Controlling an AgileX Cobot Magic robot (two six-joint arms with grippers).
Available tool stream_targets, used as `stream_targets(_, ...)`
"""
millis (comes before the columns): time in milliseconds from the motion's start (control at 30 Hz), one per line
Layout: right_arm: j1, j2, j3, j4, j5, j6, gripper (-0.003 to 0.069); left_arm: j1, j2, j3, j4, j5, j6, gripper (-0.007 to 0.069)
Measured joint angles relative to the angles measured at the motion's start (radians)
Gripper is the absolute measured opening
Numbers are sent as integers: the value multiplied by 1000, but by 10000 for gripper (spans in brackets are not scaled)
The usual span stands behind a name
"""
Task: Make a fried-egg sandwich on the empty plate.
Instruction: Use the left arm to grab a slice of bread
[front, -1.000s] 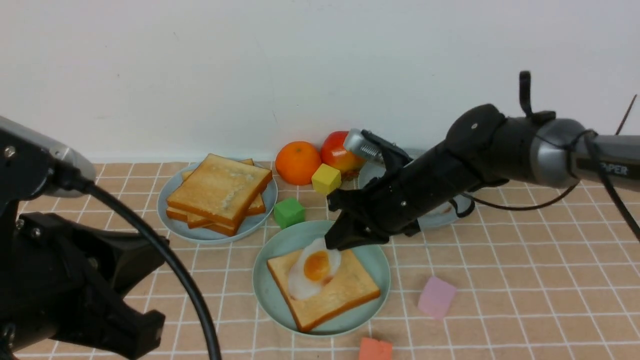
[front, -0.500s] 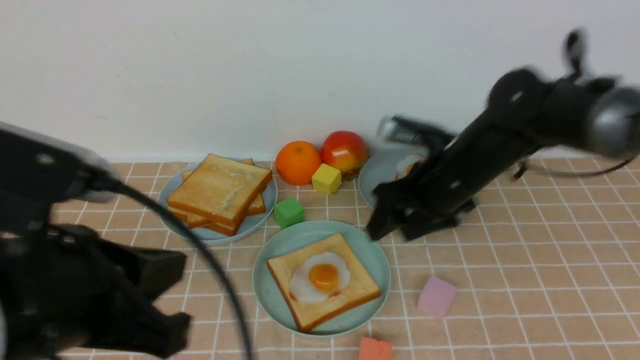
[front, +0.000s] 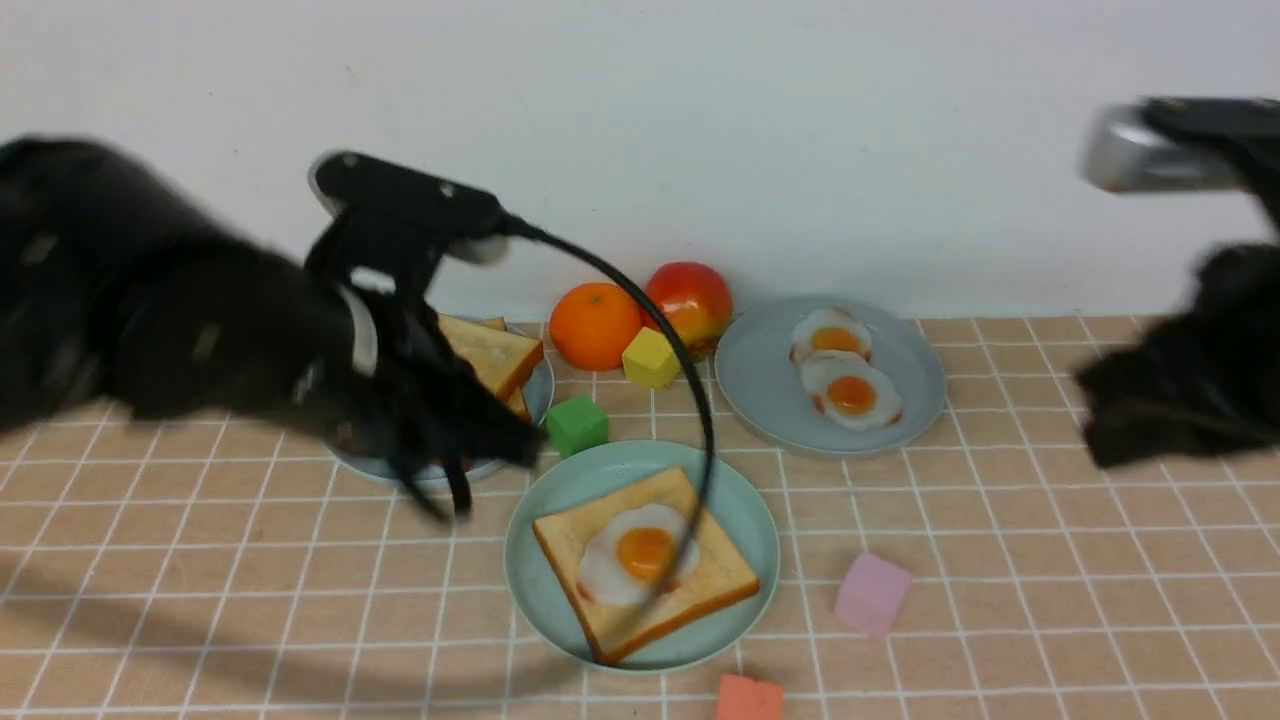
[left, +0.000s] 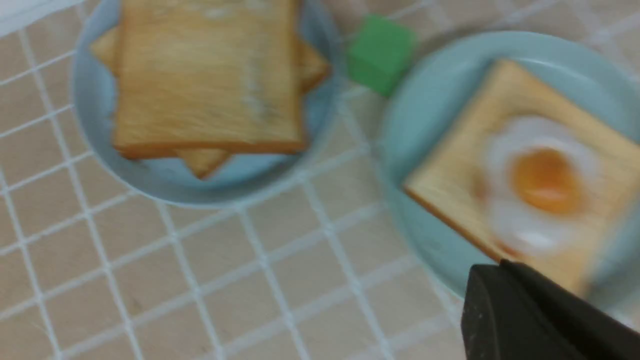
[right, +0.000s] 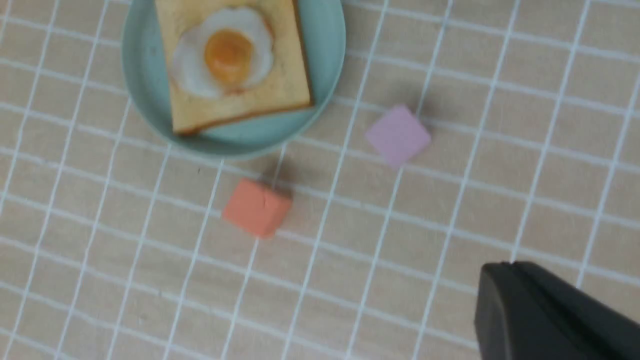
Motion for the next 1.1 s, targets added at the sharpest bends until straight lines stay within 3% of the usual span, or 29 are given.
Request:
stream_targets(133,0,-150,88,5,-7,0,-13,113,169,-118,-61,-30,116,-13)
stream_targets(267,0,-229,113,14,-9,0,-10,131,291,-203,-53,-42,144,26)
stream_targets(467,0,-307,113,17,-9,0,-6,131,451,-295,32,-131,151,274)
stream_targets(633,0,-309,114,20,8,15,0,131,516,-302,100,-215,146,419)
stream_targets(700,0,-308,114,25,13,19,1,131,536,-302,118,-240,136,442)
stream_targets(967,0,-308,114,42,14,19,4,131,583,-307,158,-269,131,423)
stream_targets(1100,0,-308,114,43,14,19,8,131,592,-310,166,-271,128,346)
